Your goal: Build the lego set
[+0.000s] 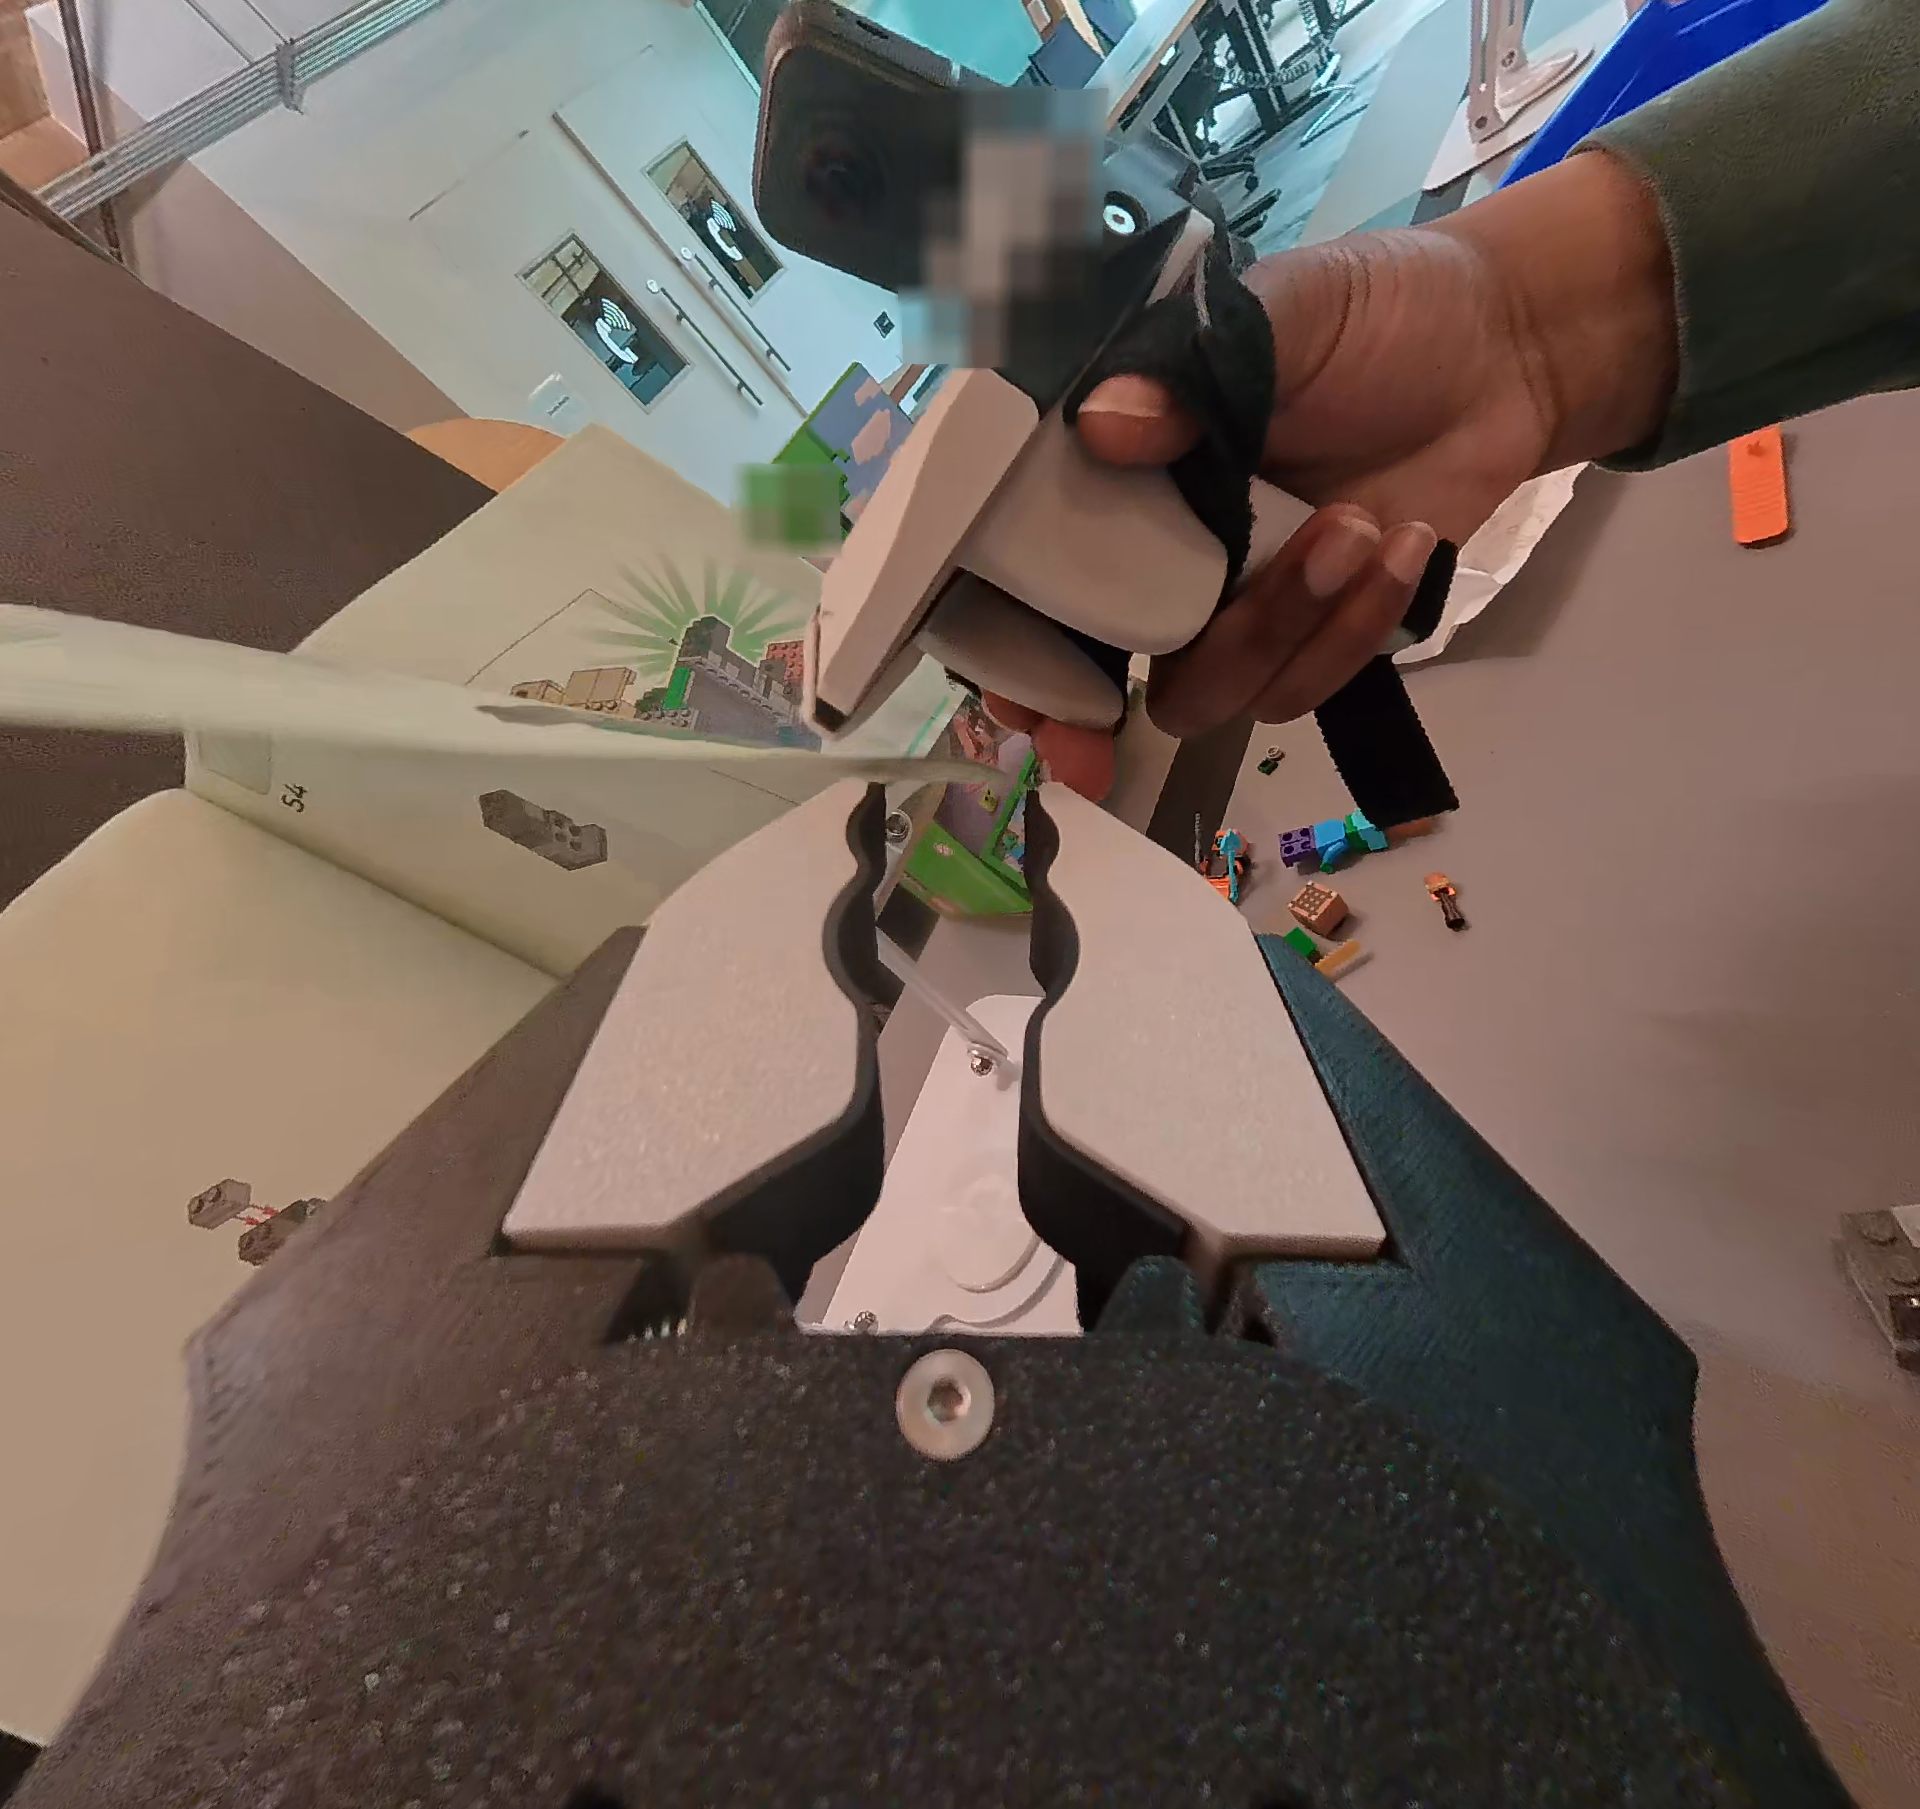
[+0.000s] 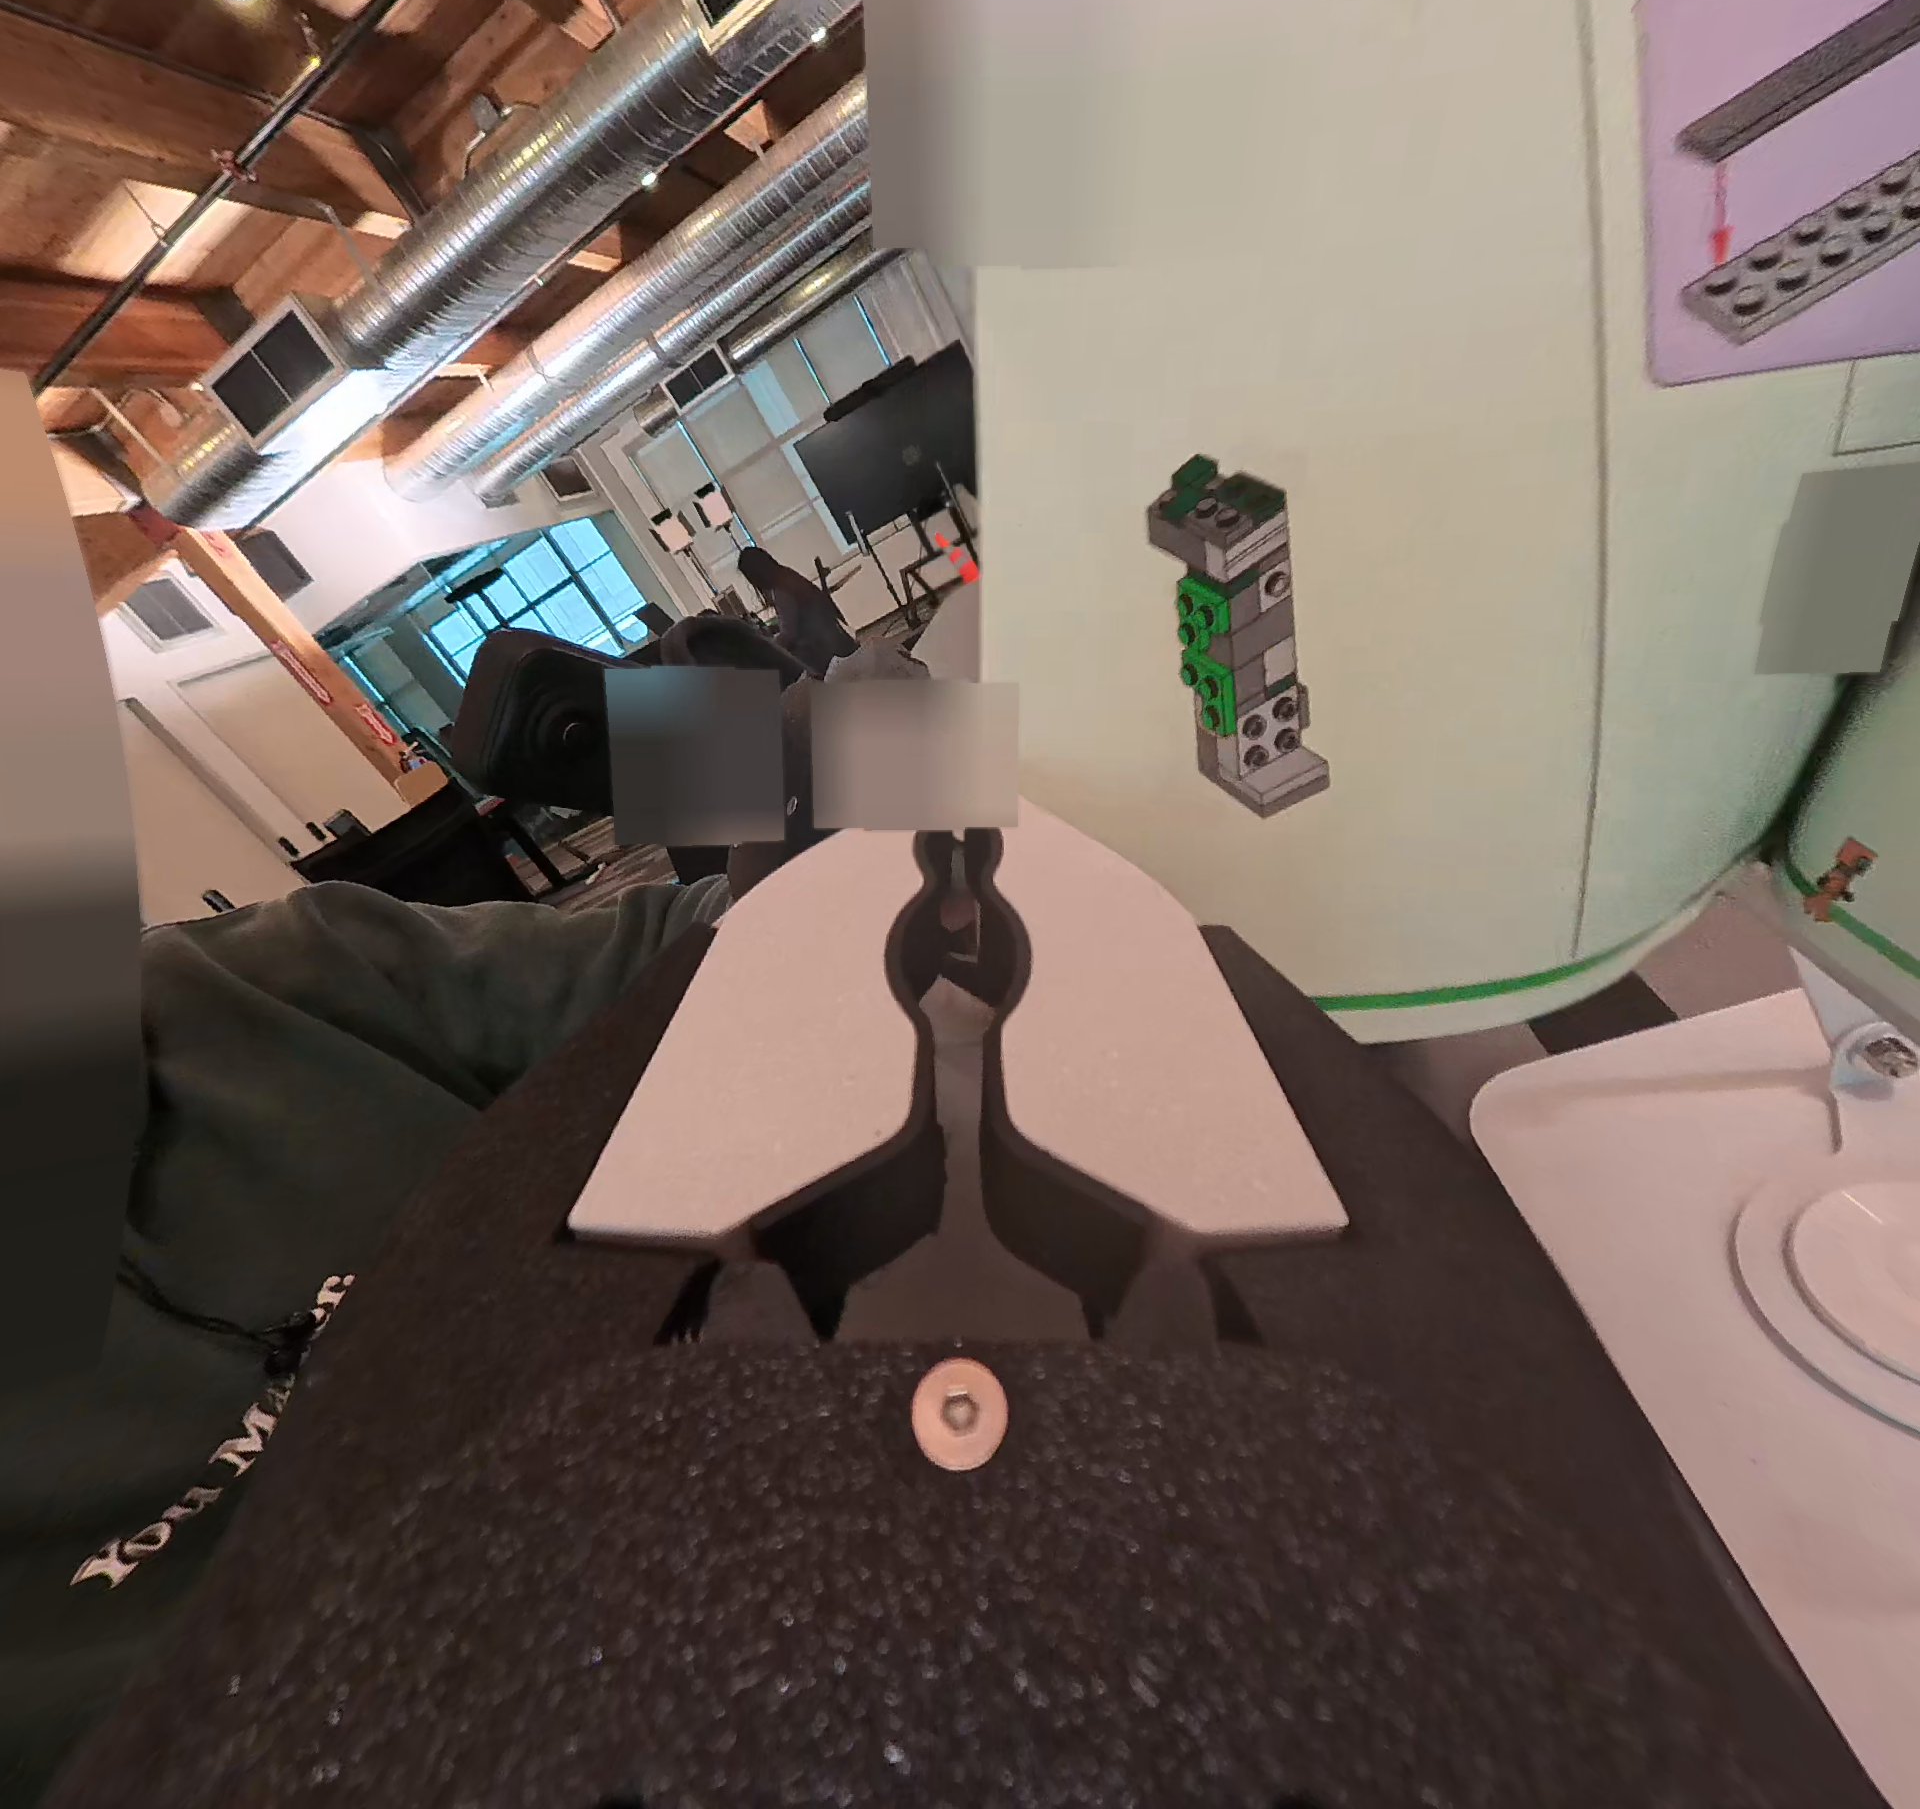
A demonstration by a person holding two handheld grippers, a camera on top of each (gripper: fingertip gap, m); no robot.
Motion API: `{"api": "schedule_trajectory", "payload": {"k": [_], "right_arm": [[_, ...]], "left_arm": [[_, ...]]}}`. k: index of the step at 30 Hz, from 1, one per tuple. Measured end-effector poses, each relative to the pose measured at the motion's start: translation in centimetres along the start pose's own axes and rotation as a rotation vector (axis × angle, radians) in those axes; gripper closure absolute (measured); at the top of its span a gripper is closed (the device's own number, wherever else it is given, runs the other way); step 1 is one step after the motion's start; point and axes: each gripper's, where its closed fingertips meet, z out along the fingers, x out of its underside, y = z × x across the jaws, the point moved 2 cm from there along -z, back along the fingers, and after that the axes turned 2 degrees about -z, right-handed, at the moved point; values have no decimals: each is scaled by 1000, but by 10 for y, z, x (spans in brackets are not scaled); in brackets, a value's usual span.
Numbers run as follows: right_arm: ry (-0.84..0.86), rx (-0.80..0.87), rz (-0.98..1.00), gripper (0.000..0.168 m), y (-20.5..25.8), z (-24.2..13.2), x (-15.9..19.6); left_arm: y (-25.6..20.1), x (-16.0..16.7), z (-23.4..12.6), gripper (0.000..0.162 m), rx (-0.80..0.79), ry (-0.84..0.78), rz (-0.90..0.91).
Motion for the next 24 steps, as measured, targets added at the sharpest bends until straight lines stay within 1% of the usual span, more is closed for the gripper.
{"api": "schedule_trajectory", "payload": {"k": [6, 10, 12, 14, 16, 17, 20, 21, 22, 24], "right_arm": [[-1, 17, -7, 164, -4, -2, 1], [1, 69, -42, 157, -8, -6, -1], [-5, 119, -86, 152, -10, -12, -4], [-8, 236, -182, 148, -18, -25, -6], [44, 385, -290, 135, -33, -39, -3], [79, 414, -310, 127, -39, -42, 1], [89, 300, -211, 106, -34, -36, 7], [87, 292, -203, 103, -34, -34, 5], [90, 314, -225, 107, -36, -32, 3], [80, 333, -266, 127, -37, -30, -2]], "left_arm": [[2, 2, 0, 138, -10, 3, -13], [4, 4, 1, 138, -15, 8, -17], [6, 4, 3, 139, -19, 9, -20], [7, 5, 4, 140, -21, 10, -31], [8, 5, 6, 141, -18, 8, -44], [7, 5, 7, 141, -15, 10, -44], [6, 6, 14, 141, -7, 24, -37], [5, 6, 17, 140, -3, 24, -40], [5, 6, 18, 140, -2, 24, -43], [6, 5, 20, 140, -2, 22, -53]]}}
